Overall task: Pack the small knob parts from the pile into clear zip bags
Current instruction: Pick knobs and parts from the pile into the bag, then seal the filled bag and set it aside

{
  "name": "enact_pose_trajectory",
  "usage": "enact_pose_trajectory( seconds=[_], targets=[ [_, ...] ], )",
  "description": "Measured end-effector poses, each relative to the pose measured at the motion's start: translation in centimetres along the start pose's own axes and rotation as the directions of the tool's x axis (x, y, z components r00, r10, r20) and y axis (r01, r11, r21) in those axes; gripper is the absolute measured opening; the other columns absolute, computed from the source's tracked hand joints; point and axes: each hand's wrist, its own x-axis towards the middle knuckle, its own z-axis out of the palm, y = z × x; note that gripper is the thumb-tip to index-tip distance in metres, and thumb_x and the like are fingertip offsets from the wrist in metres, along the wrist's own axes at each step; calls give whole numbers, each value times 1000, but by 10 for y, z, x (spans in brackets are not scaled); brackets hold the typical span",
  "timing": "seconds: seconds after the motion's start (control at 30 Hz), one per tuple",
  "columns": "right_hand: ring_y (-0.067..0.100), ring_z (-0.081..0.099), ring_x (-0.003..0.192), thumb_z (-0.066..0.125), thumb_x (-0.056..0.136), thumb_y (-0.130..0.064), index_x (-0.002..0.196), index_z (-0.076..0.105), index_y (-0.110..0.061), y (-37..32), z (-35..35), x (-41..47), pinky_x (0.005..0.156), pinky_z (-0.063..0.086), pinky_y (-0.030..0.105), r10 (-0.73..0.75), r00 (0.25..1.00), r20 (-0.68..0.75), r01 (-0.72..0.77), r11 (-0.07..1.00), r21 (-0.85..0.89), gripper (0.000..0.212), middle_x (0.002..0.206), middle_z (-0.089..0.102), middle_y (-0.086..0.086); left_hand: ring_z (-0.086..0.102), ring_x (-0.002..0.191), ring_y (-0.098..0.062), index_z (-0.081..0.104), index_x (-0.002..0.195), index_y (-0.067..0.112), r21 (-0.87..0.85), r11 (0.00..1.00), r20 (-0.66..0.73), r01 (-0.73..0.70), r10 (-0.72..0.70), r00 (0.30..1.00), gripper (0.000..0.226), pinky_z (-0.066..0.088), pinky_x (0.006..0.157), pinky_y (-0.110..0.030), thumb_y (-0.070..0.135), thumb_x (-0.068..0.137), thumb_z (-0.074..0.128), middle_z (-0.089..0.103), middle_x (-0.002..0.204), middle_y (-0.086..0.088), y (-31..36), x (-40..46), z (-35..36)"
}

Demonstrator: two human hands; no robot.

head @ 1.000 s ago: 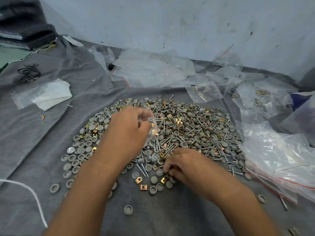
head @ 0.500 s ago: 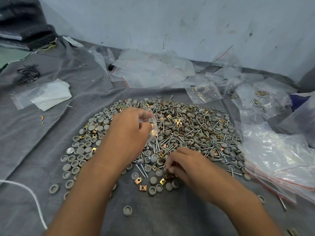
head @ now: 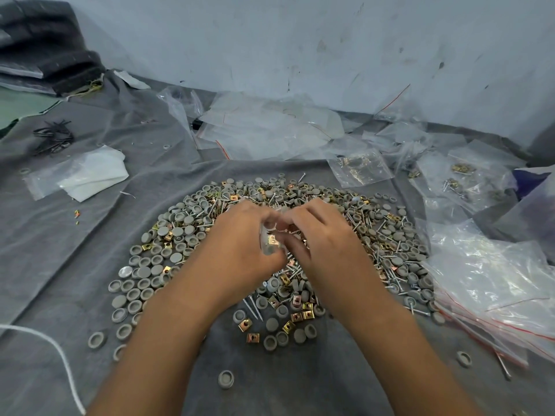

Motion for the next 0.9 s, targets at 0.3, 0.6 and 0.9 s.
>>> enact_pose_trajectory(
  seconds=[0.3, 0.6, 0.9],
  targets=[
    [2, 54, 98, 60, 101, -24, 124, 56, -28, -1, -5, -3, 86, 42, 14, 28, 988, -155, 4, 978, 207, 23, 101, 55, -25, 49, 84, 7, 61, 124, 33, 13, 1000, -25, 0, 0, 1000, 44, 33, 66, -9, 42, 82, 72, 52, 106, 17, -1, -1, -1],
    [-3, 52, 110, 52, 106, -26, 127, 61, -31, 10, -4, 1, 91, 43, 17, 79, 992, -102, -48, 960, 275, 24, 120, 57, -21, 48, 88, 12, 61, 127, 34, 0, 1000, -44, -31, 31, 999, 41, 36, 72, -5, 19, 89, 67, 52, 106, 23, 11, -6, -13],
    [12, 66, 90, 61, 100, -34, 104, 69, -25, 9, -26, 5, 76, 51, 21, 221, 968, -121, -82, 730, 678, 13, 93, 69, -12, 59, 76, 18, 48, 93, 41, -189, 975, -280, -121, 65, 958, 38, 44, 65, -6, 14, 86, 74, 70, 88, 25, 30, -14, -41]
  ],
)
